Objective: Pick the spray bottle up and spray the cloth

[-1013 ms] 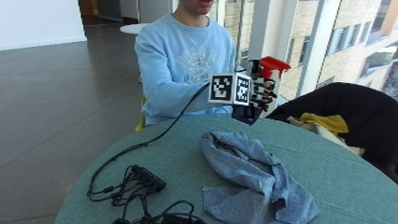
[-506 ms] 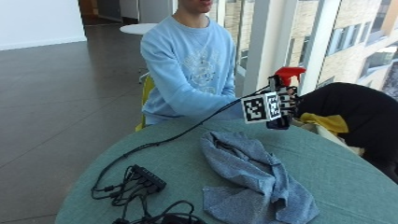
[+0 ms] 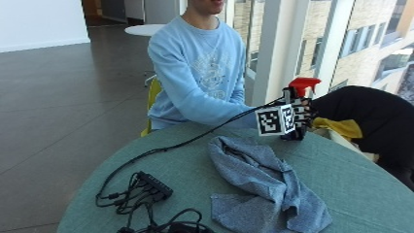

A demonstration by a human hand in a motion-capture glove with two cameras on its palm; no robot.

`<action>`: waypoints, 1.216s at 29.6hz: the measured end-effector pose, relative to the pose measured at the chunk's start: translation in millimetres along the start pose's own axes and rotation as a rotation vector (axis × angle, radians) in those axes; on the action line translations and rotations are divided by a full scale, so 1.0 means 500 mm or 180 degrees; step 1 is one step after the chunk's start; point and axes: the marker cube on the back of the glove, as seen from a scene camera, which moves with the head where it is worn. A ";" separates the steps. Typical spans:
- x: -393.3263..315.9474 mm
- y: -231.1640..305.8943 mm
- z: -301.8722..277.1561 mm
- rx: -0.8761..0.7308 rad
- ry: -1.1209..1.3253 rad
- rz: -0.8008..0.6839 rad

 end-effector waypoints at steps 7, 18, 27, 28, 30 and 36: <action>-0.004 0.014 -0.018 -0.0091 0.0126 0.0145; -0.067 0.074 -0.140 -0.0107 0.1064 0.0435; -0.135 0.179 -0.307 -0.0295 0.2068 0.0620; -0.137 0.199 -0.327 -0.0298 0.2163 0.0659; -0.141 0.244 -0.368 -0.0268 0.2359 0.0736; -0.154 0.368 -0.487 -0.0066 0.2862 0.0901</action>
